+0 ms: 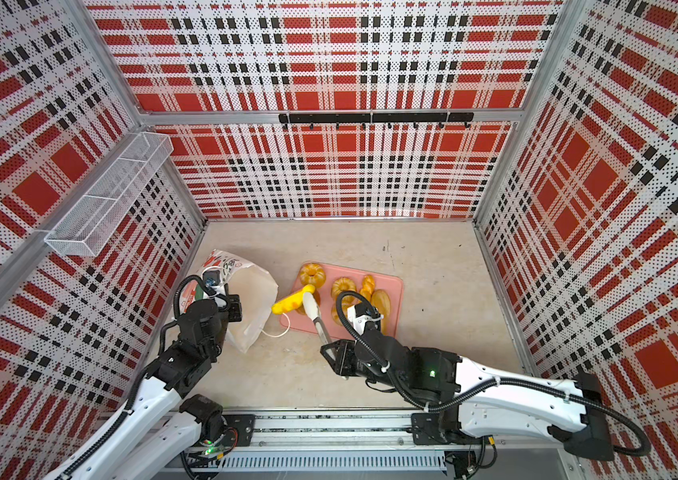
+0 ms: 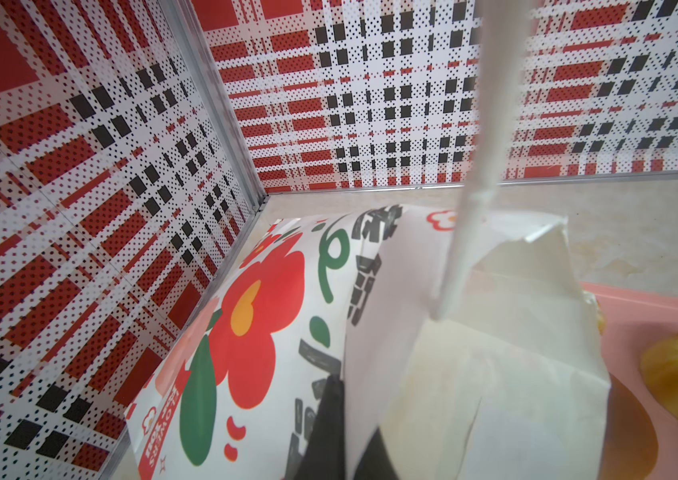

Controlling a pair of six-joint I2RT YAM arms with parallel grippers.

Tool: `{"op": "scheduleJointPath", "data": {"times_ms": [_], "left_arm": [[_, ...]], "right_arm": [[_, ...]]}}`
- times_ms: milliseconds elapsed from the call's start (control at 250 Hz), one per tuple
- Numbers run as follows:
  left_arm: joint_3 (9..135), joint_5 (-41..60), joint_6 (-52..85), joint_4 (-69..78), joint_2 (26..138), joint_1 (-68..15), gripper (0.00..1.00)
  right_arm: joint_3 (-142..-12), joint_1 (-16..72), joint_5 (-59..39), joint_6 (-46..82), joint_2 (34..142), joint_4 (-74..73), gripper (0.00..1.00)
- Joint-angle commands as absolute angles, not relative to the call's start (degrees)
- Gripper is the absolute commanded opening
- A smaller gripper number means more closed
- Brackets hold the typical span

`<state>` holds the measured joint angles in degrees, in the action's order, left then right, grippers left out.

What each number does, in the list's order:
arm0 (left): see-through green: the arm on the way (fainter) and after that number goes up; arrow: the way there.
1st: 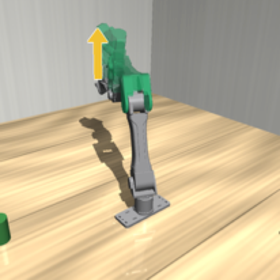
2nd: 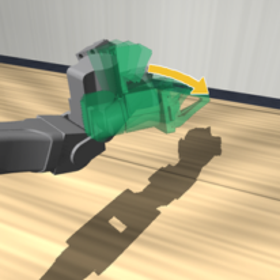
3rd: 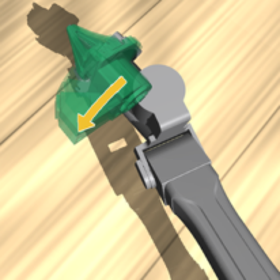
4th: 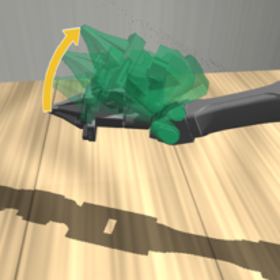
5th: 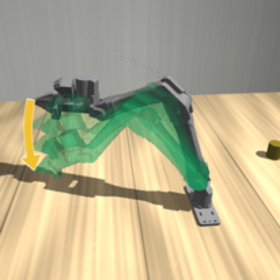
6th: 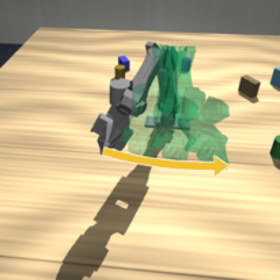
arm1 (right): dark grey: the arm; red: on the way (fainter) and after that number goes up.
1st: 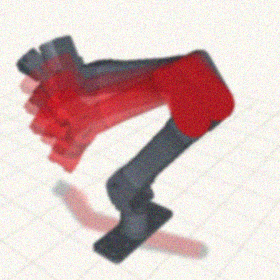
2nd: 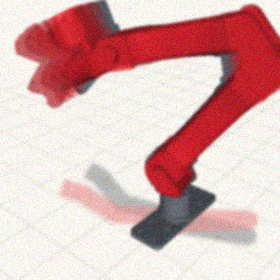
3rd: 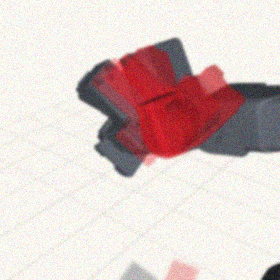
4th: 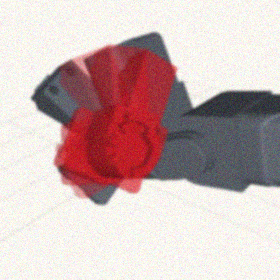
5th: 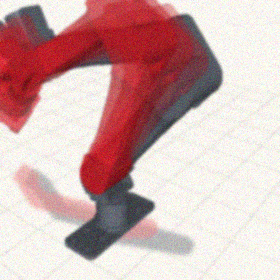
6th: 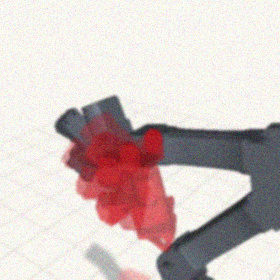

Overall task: Take the fake bread out of the paper bag
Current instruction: 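Pull the pinched yellow bread out of the bag toward the tray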

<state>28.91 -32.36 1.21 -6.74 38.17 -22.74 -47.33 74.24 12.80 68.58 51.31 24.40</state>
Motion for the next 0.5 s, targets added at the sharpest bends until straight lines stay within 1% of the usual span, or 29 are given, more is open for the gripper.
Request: {"op": "scheduleJointPath", "data": {"times_ms": [0,120,188,244,496], "left_arm": [[27.6,-32.7,1.7,-5.2,36.3,-21.8,0.00],[26.8,-32.5,1.8,-6.3,34.2,-21.3,0.00],[26.3,-32.3,1.8,-6.6,33.0,-20.9,0.00],[25.9,-32.3,1.8,-6.9,32.2,-20.8,0.00],[25.4,-31.3,2.6,-9.8,27.5,-20.7,0.00]], "right_arm": [[-48.2,74.3,18.1,70.5,46.7,29.3,0.00],[-48.9,74.3,19.0,72.9,44.4,34.7,0.00],[-51.2,73.5,19.4,73.4,45.5,41.3,0.00],[-52.7,71.7,17.6,73.0,46.7,45.1,0.00],[-54.1,63.0,6.7,70.3,52.4,41.8,0.00]]}}
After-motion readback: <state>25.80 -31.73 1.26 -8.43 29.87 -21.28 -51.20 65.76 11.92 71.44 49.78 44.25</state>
